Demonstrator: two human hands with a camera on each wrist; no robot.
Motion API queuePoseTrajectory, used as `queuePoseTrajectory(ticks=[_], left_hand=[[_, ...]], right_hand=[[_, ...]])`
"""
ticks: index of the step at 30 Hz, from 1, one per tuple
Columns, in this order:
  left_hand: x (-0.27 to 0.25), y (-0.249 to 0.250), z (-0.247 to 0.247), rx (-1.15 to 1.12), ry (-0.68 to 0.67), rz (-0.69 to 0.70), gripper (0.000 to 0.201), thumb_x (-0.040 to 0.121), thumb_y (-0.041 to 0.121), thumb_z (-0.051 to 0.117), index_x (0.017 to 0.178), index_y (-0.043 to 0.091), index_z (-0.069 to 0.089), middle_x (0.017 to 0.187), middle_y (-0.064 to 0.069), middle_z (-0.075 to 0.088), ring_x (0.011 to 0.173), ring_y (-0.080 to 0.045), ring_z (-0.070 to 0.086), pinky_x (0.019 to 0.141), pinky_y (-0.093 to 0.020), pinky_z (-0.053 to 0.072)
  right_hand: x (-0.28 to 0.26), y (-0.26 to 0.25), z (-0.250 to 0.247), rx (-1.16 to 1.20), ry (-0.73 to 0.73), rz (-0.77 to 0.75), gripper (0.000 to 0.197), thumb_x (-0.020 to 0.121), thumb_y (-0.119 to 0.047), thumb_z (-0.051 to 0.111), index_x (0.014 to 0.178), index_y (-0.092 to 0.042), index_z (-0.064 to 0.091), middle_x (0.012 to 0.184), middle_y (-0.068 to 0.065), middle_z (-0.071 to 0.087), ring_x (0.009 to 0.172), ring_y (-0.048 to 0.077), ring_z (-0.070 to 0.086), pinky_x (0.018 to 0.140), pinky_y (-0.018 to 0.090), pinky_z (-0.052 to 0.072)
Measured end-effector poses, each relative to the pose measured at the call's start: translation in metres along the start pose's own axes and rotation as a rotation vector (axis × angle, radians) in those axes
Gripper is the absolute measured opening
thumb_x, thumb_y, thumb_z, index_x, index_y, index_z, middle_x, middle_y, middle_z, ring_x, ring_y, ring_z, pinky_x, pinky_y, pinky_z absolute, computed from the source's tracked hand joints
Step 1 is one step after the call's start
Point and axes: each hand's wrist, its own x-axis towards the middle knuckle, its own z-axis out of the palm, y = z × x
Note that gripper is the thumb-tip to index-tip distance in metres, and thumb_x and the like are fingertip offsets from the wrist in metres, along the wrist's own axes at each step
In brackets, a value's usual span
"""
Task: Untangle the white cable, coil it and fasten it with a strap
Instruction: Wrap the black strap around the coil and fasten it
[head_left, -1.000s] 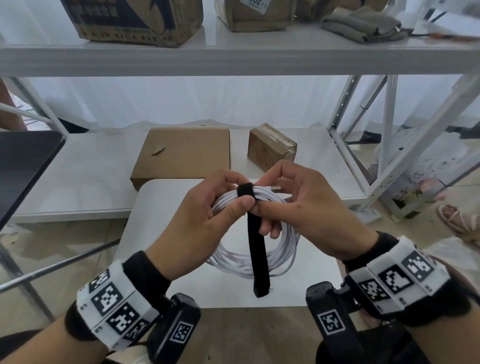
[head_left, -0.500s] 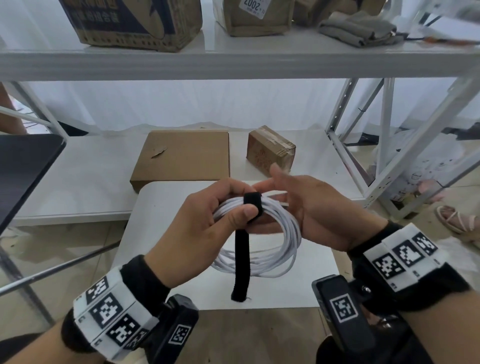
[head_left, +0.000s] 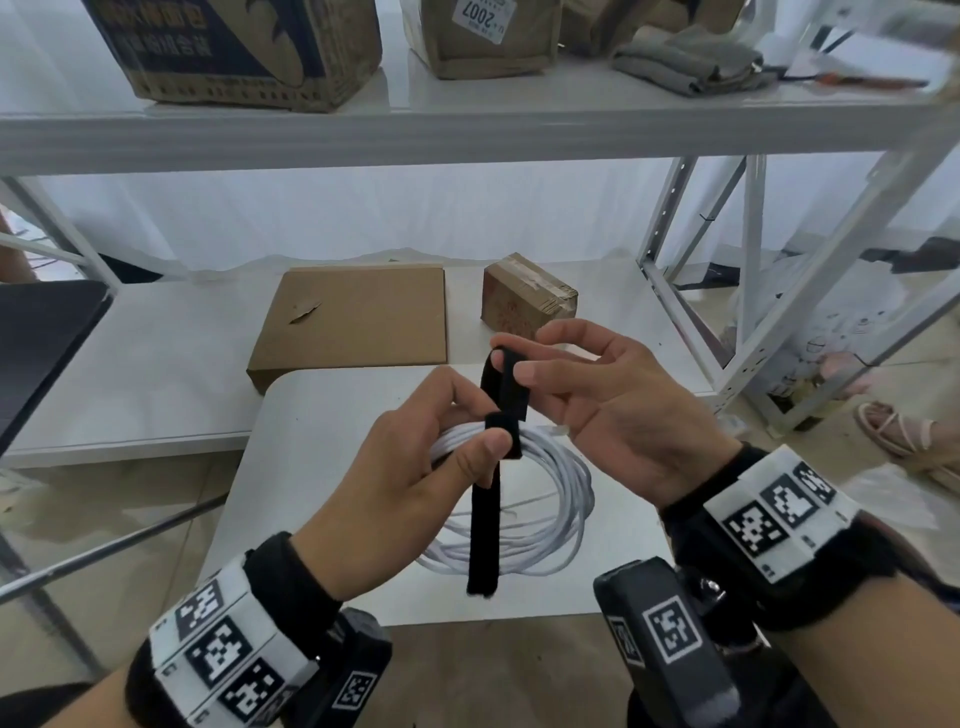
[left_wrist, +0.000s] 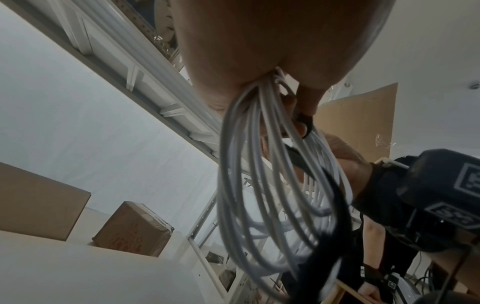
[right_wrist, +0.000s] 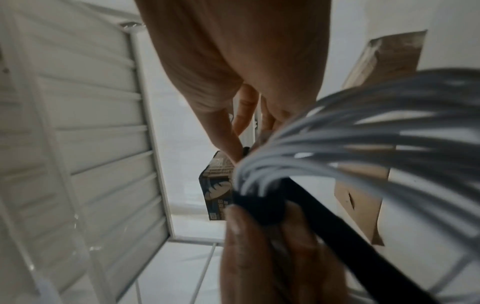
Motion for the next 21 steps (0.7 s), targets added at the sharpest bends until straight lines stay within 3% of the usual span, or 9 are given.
queuePoseTrajectory(ticks=[3,6,10,12,14,16,19,21], left_hand=[[0.0,0.0,0.0,0.005,-0.031,-0.06,0.021,0.096,0.033,0.058,0.097,0.013,0.052,0.075,0.002,0.072,0.07,-0.017,0.067,0.067,-0.024,0.05],[0.001,-0.001,0.001,0.029,-0.066,-0.111,0.019,0.098,0.032,0.057,0.096,0.015,0.049,0.083,0.006,0.076,0.08,-0.017,0.071,0.074,-0.033,0.053],[0.002,-0.004,0.004,0.105,-0.078,-0.161,0.023,0.097,0.042,0.053,0.098,0.02,0.046,0.09,0.018,0.075,0.058,-0.023,0.056,0.062,-0.043,0.048],[0.004,-0.008,0.004,0.122,-0.045,-0.195,0.019,0.098,0.044,0.05,0.103,0.026,0.044,0.09,0.021,0.074,0.06,-0.028,0.056,0.063,-0.044,0.049],[0.007,-0.013,0.002,0.118,-0.015,-0.21,0.011,0.101,0.04,0.049,0.11,0.033,0.047,0.087,0.016,0.074,0.057,-0.022,0.055,0.059,-0.044,0.047],[0.01,-0.017,-0.001,0.05,0.03,-0.218,0.009,0.104,0.033,0.049,0.109,0.031,0.055,0.083,0.007,0.074,0.051,-0.008,0.047,0.052,-0.034,0.038],[0.014,-0.02,-0.004,-0.214,0.125,-0.308,0.014,0.105,0.023,0.049,0.105,0.015,0.06,0.082,-0.008,0.071,0.05,-0.011,0.035,0.048,-0.024,0.031],[0.016,-0.021,-0.007,-0.339,0.195,-0.379,0.017,0.105,0.023,0.048,0.105,0.01,0.059,0.082,-0.011,0.069,0.051,-0.011,0.032,0.046,-0.022,0.03]], right_hand=[[0.002,0.0,0.0,0.083,-0.02,-0.001,0.031,0.068,0.013,0.066,0.092,-0.005,0.058,0.117,0.031,0.067,0.097,0.031,0.071,0.087,0.035,0.058],[0.003,-0.001,0.002,0.129,-0.034,-0.031,0.029,0.069,0.012,0.065,0.092,-0.005,0.058,0.118,0.03,0.067,0.096,0.028,0.071,0.086,0.033,0.058],[0.004,-0.002,0.003,0.131,-0.057,-0.055,0.027,0.071,0.012,0.064,0.09,-0.005,0.059,0.119,0.028,0.067,0.096,0.027,0.072,0.083,0.029,0.057],[0.002,0.0,0.005,0.082,-0.095,-0.07,0.023,0.071,0.012,0.064,0.088,-0.004,0.06,0.116,0.026,0.069,0.095,0.026,0.072,0.082,0.029,0.057],[0.0,0.003,0.006,0.048,-0.136,-0.084,0.02,0.074,0.012,0.062,0.088,-0.002,0.06,0.111,0.023,0.07,0.094,0.026,0.073,0.08,0.031,0.058],[-0.002,0.005,0.007,0.046,-0.158,-0.092,0.016,0.077,0.01,0.061,0.09,0.001,0.06,0.107,0.021,0.071,0.091,0.026,0.072,0.077,0.035,0.06],[-0.003,0.006,0.007,0.043,-0.151,-0.12,0.011,0.079,0.004,0.062,0.089,0.0,0.064,0.107,0.021,0.071,0.085,0.026,0.071,0.078,0.035,0.058],[-0.003,0.006,0.008,0.021,-0.157,-0.13,0.007,0.084,-0.003,0.061,0.09,-0.003,0.066,0.109,0.021,0.07,0.085,0.029,0.069,0.081,0.035,0.057]])
